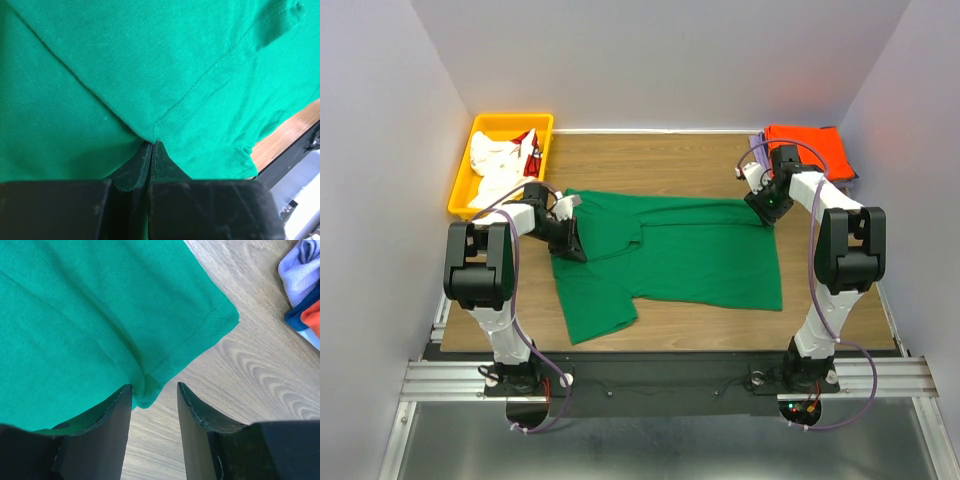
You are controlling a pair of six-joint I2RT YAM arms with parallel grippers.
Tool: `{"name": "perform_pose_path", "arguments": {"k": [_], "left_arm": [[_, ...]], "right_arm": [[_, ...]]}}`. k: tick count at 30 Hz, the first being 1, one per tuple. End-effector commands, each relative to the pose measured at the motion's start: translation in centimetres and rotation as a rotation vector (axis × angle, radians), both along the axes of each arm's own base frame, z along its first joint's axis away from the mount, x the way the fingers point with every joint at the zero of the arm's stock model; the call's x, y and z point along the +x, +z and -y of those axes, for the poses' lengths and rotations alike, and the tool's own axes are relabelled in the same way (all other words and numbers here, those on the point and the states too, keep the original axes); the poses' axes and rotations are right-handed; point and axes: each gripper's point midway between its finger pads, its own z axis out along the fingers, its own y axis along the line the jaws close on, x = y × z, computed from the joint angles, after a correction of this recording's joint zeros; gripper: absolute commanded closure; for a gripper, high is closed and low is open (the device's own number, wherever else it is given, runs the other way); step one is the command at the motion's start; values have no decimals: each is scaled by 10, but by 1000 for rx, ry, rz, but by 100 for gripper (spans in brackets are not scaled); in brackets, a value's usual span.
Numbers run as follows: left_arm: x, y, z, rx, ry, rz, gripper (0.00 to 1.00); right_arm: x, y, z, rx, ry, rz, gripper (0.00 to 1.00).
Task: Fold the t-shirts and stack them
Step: Fold the tshirt
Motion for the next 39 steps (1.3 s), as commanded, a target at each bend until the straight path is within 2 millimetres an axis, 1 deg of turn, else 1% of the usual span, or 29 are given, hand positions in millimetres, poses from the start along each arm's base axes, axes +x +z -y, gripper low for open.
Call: {"name": "perform_pose_path", "arguments": {"k": [1, 3, 9, 11, 12, 13, 15, 17, 18, 19, 21, 22, 23, 26, 29, 32, 36, 39], "left_arm": [[5, 15, 4, -35, -19, 41, 100], [4, 16, 4, -40, -20, 39, 100], [4, 29, 5, -65, -28, 57, 100], [4, 32, 5, -71, -26, 62, 100], [1, 34, 4, -73, -35, 65, 100], [0, 35, 4, -76, -36, 65, 100], [-2, 39, 2, -89, -36, 67, 100], [-2, 40, 1, -89, -39, 70, 100], [-3, 42, 2, -93, -45, 68, 100], [-1, 43, -5, -95, -26, 69, 100], [-3, 45, -8, -96, -26, 57, 100], [-4, 45, -9, -97, -29, 58, 100], [-7, 47, -11, -95, -36, 53, 100], [-7, 53, -18, -82, -36, 67, 100], [-5, 57, -22, -78, -36, 76, 100], [0, 62, -26, -71, -39, 87, 100], [5, 72, -31, -69, -49, 101, 100], [4, 75, -35, -69, -45, 95, 100]], "right_arm": [[7, 3, -4, -7, 27, 31, 53], [3, -1, -4, -8, 31, 18, 52], [-5, -10, -4, -15, 54, -14, 52], [-8, -13, -3, -21, 58, -25, 56], [-8, -15, -2, -25, 61, -28, 58], [-8, -15, -2, -25, 63, -29, 66], [-9, -17, -2, -27, 67, -35, 74], [-8, -16, -2, -27, 69, -32, 79], [-8, -17, -2, -29, 68, -33, 85], [-7, -16, -2, -29, 70, -30, 89], [-5, -12, -2, -31, 75, -19, 94], [-4, -10, -1, -33, 76, -14, 98], [-3, -6, -1, -35, 77, -3, 99], [0, 2, 0, -47, 91, 20, 99], [1, 7, 1, -54, 96, 29, 99], [1, 12, 1, -61, 103, 42, 99], [1, 21, 3, -70, 109, 63, 99], [3, 27, 6, -86, 113, 77, 99]]}}
